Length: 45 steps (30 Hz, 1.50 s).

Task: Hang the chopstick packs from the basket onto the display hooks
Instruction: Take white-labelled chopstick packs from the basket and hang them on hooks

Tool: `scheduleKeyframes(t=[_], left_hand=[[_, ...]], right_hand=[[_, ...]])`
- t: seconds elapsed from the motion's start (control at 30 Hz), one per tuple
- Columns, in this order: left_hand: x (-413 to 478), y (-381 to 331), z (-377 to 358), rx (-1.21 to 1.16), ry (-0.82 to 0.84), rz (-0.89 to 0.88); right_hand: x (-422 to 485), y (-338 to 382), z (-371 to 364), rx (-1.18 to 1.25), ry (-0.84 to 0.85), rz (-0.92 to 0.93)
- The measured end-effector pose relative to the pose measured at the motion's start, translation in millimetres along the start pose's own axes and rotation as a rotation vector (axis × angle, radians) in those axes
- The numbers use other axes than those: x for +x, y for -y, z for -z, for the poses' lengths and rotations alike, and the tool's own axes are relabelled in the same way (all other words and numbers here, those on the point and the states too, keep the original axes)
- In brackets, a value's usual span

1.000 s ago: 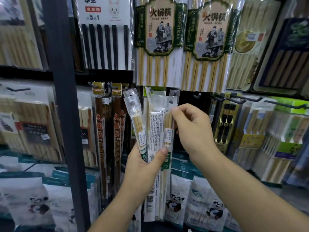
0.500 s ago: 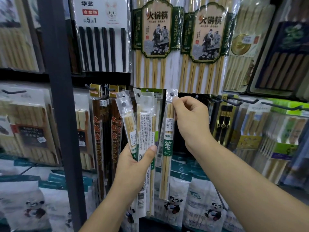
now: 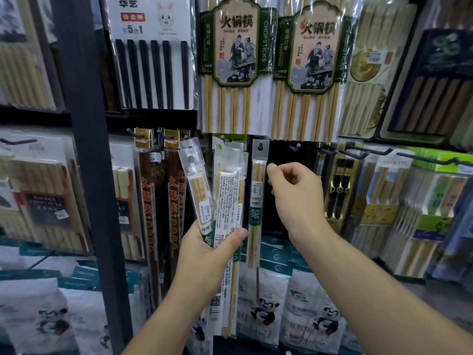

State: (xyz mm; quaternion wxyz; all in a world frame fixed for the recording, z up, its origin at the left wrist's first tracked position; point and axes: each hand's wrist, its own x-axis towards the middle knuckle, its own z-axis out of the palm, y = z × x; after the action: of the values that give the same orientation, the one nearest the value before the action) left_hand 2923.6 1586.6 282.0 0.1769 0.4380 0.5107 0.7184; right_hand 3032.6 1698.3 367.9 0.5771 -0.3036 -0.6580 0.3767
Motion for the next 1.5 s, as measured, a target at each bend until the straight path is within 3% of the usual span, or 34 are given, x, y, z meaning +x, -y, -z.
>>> scheduleKeyframes(t=[0.13,0.23,0.5,0.77,1.0,1.5], left_hand=[[-1,-1,-4,0.003,0.020,-0.026],[-2,-2,-8,-0.010,0.047,-0.037],[-4,-4,-12,-0.127,0.066,-0.038],[-1,1,-8,-0.119,0.038,-0.044],[0,3,0,-0.081,-0.105,-0.050],[1,3,2,-0.109,-0.084,-0.058]], right_hand=[[-21,6,0,0.061,0.184,0.032],[-25,9,-1,0.061,0.222,0.056],[-17,10,0,0.155,0.195,-0.034],[-14,11,2,0.057,0.173,0.081],[6,21,1,0.040,0.088,0.090],[19,12,-13,-0.017,0.046,0.045]])
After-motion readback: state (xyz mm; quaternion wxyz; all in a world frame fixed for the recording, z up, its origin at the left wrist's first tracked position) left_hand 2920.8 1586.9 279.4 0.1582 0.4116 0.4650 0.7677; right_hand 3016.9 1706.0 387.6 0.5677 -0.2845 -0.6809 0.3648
